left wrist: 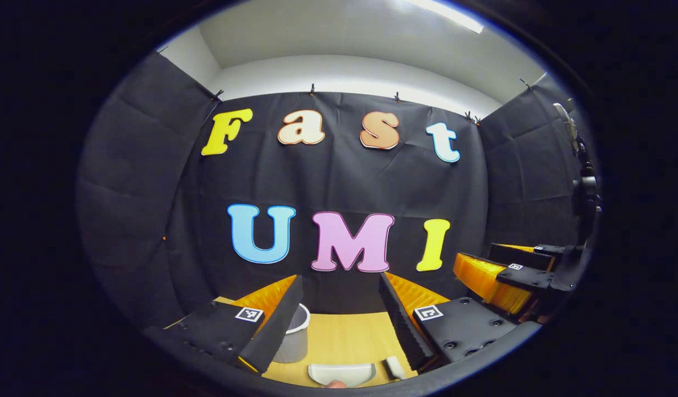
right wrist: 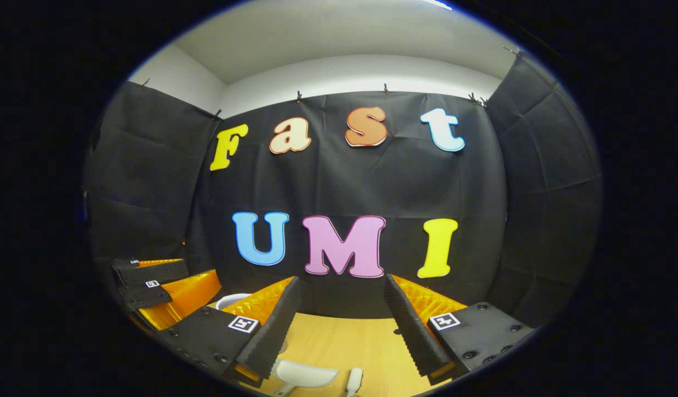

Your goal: Pick up the small broom and dustpan from the desktop, sweep the trash into the dustpan with the broom, and then empty the trash into the garbage bin.

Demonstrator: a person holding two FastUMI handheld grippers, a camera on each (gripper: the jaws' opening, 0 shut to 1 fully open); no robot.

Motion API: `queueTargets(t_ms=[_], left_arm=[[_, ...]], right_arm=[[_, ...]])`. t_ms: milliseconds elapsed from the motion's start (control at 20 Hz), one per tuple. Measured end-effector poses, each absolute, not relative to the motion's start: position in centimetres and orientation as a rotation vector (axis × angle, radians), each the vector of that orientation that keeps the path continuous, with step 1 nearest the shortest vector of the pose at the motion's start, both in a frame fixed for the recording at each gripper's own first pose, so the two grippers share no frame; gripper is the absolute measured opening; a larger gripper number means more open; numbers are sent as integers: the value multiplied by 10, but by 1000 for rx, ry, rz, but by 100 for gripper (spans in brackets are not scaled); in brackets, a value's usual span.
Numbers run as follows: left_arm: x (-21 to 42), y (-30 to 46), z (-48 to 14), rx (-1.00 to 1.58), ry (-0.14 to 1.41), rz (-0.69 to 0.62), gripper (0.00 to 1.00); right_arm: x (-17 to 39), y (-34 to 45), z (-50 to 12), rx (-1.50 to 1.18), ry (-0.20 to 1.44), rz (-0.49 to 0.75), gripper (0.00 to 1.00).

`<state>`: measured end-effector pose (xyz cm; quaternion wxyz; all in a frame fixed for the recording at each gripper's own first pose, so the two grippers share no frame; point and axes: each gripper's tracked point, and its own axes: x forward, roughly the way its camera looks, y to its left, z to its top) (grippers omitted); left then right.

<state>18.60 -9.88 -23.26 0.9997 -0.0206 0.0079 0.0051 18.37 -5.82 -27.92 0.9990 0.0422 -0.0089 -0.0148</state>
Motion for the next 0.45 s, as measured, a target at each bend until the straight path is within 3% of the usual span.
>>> queueTargets(t_ms=[100, 150, 450], left_arm=[[180, -99, -226, -59, 13, 24, 82], [177, -98, -224, -62, 6, 30, 82], [170, -84, -222, -10, -1, 81, 82]], right_arm=[[183, -58, -276, 87, -15, -1, 96], [182, -59, -273, 82, -18, 7, 90], [168, -69, -265, 49, -34, -13, 89]])
